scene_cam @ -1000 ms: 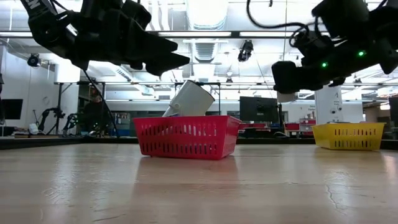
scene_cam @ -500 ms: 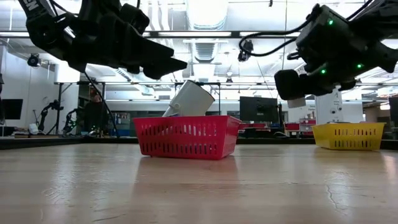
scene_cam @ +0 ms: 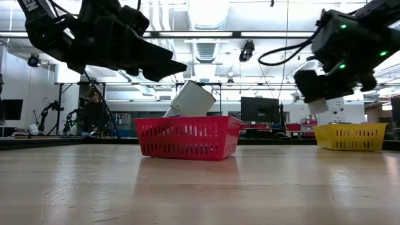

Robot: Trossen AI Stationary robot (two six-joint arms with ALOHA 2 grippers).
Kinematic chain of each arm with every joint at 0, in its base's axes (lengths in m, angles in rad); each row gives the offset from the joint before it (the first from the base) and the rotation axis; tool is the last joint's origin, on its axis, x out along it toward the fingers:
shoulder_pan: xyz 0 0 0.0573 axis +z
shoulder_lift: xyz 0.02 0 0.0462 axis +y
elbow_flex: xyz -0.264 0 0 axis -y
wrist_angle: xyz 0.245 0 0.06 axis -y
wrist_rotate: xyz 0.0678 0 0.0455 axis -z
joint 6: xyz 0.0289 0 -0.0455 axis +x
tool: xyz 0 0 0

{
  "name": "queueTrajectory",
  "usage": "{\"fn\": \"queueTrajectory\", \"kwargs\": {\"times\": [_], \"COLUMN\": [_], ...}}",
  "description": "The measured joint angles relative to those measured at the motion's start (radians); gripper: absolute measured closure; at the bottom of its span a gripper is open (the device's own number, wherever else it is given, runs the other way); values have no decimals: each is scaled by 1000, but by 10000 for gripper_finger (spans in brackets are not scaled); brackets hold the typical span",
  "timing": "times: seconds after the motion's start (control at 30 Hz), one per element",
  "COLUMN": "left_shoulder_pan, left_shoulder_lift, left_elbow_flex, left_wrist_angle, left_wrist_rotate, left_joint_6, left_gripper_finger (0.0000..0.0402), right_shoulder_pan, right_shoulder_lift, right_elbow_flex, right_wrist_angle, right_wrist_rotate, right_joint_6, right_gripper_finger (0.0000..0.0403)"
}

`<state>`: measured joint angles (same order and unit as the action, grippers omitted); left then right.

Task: Pick & Place Office items
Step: Put the white charger adapter into the yellow basket

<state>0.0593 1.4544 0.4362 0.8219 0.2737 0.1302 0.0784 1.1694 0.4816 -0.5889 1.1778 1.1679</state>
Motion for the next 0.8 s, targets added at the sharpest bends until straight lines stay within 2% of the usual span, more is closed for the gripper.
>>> {"fn": "queueTrajectory", "kwargs": {"times": [0.13,0.53,0.8], "left_shoulder_pan": [0,0,0], "left_shoulder_lift": [0,0,0], "left_elbow_flex": [0,0,0], "left_wrist_angle": [2,16,16], "left_wrist_rotate": [0,9,18], "left_joint_6": [-3,-3,1], "left_gripper_finger": [19,19,19], "right_shoulder_pan": [-15,-57,-95], "right_shoulder_lift": [-65,-177,-188], "right_elbow_flex": [0,26,54], "right_wrist_angle": [-141,-371,-516], "right_wrist_rotate": [-78,-291,-418], "right_joint_6": [86,90,80], "right_gripper_finger": [233,233,233]}}
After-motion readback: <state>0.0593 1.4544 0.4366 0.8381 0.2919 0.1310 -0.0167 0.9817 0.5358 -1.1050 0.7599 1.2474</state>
